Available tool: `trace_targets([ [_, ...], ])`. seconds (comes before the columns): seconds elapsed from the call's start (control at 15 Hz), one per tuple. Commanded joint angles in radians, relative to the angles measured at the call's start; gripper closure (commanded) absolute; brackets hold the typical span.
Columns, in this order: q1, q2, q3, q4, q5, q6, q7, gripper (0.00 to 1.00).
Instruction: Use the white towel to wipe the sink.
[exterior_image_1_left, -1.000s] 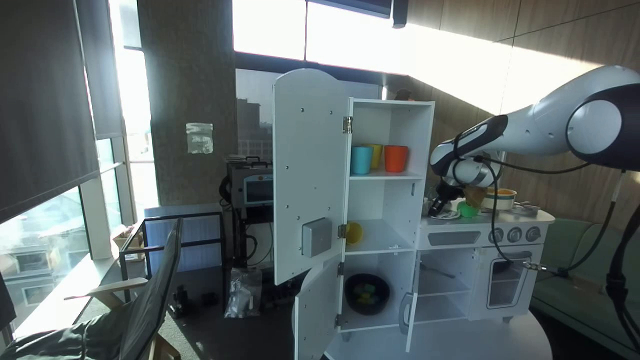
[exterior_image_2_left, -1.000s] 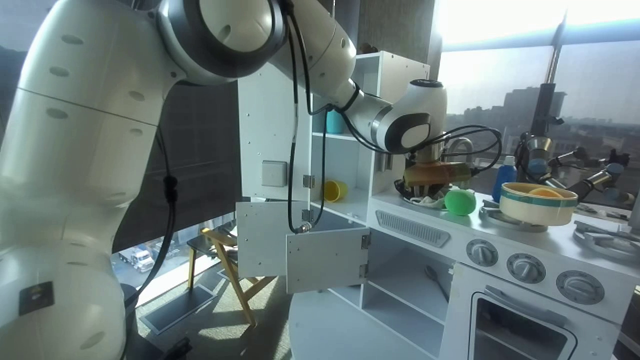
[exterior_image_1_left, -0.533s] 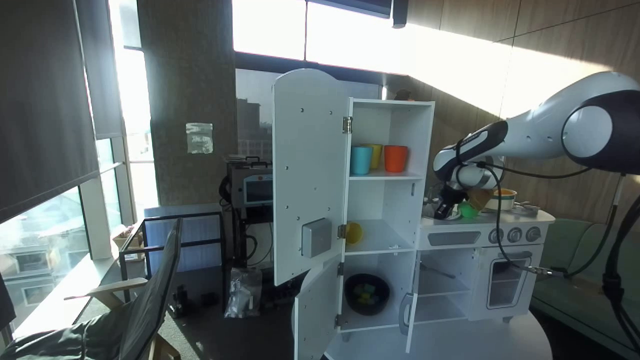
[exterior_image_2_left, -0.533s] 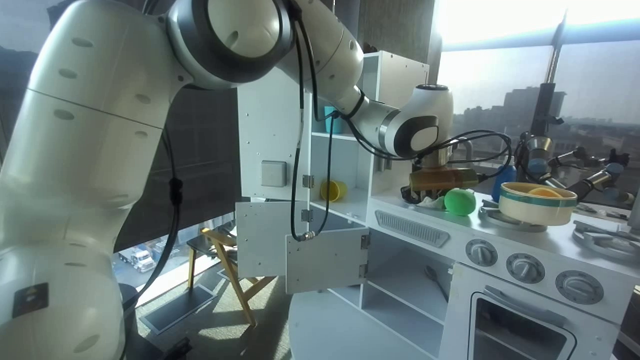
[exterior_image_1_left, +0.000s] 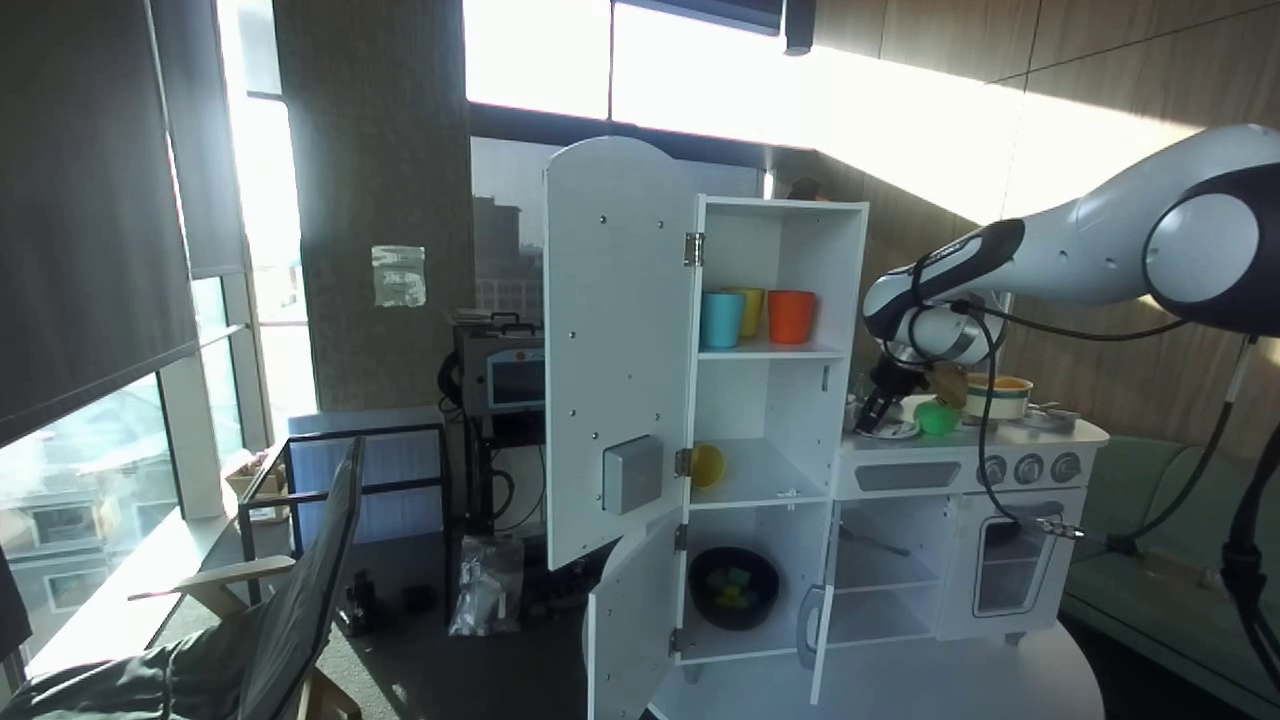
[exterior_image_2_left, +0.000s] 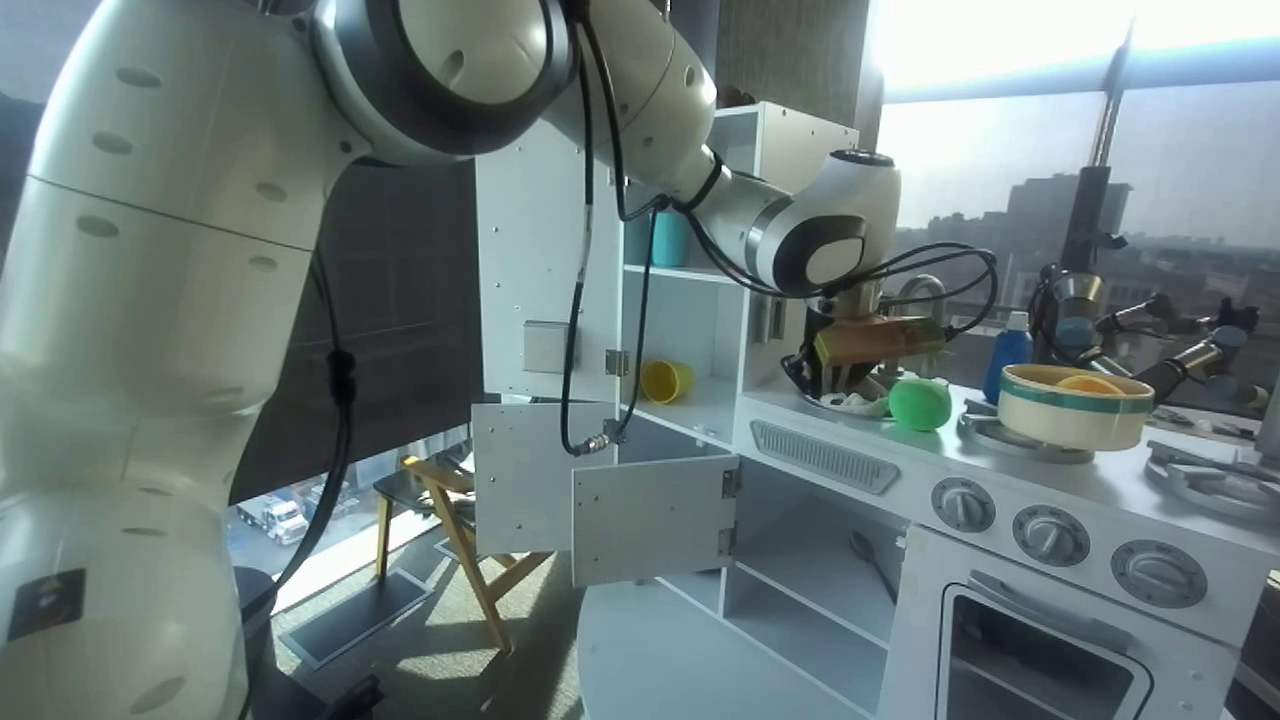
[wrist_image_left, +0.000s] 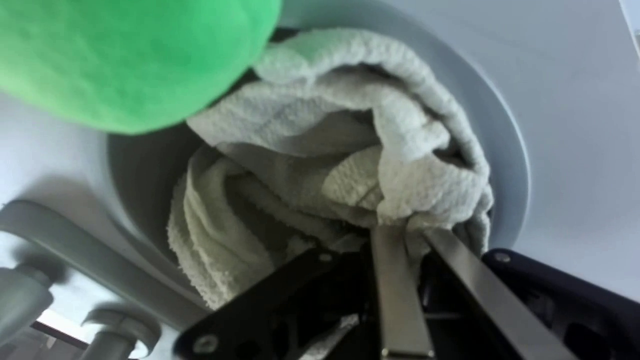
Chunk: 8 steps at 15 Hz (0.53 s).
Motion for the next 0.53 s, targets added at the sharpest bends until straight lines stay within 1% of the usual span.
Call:
trace_targets([
  [0.0, 0.043, 0.048, -0.04, 0.045, -0.11, 0.032, 0.114, 0.97],
  [0.13, 0.05, 0.044, -0.065, 0.035, -0.187, 0.043, 0.202, 0.97],
  [0.27, 0.041, 0.017, -0.063, 0.007, -0.205, -0.006, 0.236, 0.97],
  [0.33, 0.035, 0.0, -0.055, -0.007, -0.199, -0.042, 0.233, 0.97],
  [0.47, -0.001, -0.038, -0.002, -0.026, -0.083, -0.115, 0.115, 0.97],
])
